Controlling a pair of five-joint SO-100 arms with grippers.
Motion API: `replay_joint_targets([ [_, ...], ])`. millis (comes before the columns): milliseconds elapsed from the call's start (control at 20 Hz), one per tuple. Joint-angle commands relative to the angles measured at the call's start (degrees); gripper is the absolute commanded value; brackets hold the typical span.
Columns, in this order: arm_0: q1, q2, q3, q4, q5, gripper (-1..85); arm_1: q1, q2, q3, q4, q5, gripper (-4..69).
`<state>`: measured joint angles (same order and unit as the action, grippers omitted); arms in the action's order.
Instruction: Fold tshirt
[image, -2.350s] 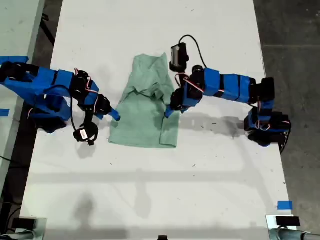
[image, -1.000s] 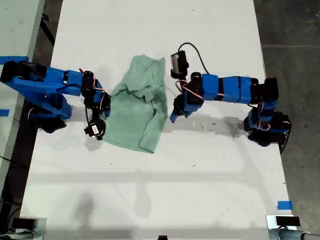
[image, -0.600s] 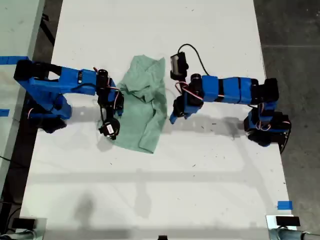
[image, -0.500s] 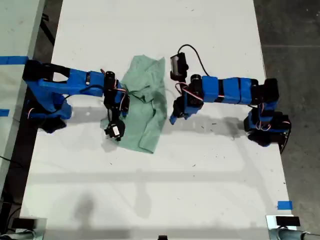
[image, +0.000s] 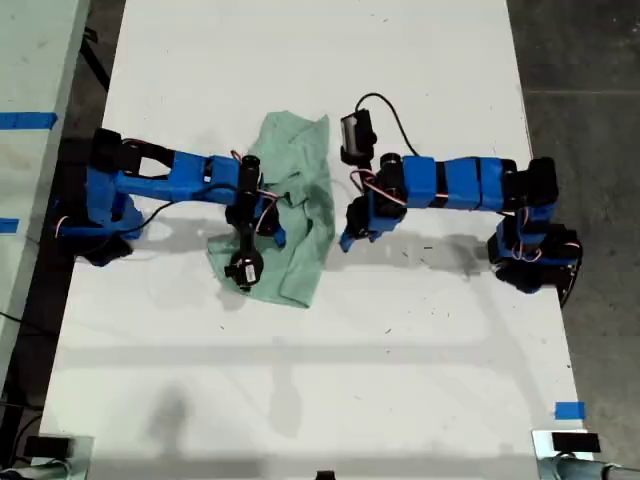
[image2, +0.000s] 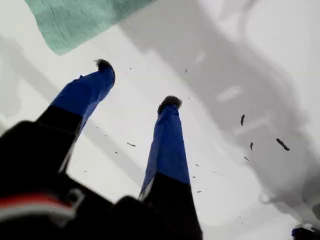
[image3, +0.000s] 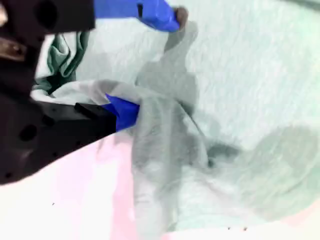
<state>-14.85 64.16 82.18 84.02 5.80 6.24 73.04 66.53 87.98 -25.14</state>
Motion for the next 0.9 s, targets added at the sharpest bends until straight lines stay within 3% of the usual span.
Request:
replay_joint_targets([
  [0,2.0,14.7,-3.6,7.2,-0.8,30.6,-1.1,5.3,-0.2,-1.0,0.4,22.4],
  [100,3.4,25.0,-3.3,11.3,-2.4,29.6,-1.1,5.3,0.0,-1.3,0.4,22.4],
  [300,8.8,42.4,-0.1,11.3,-7.4,25.8,-1.0,5.4,0.0,-1.8,0.0,22.4],
  [600,13.3,47.9,13.3,11.3,-15.2,26.5,-1.0,6.2,-0.1,-2.2,-0.4,22.1],
  [850,15.3,50.7,29.5,5.7,-18.7,27.2,-2.4,6.8,-0.6,-1.8,0.8,22.1],
])
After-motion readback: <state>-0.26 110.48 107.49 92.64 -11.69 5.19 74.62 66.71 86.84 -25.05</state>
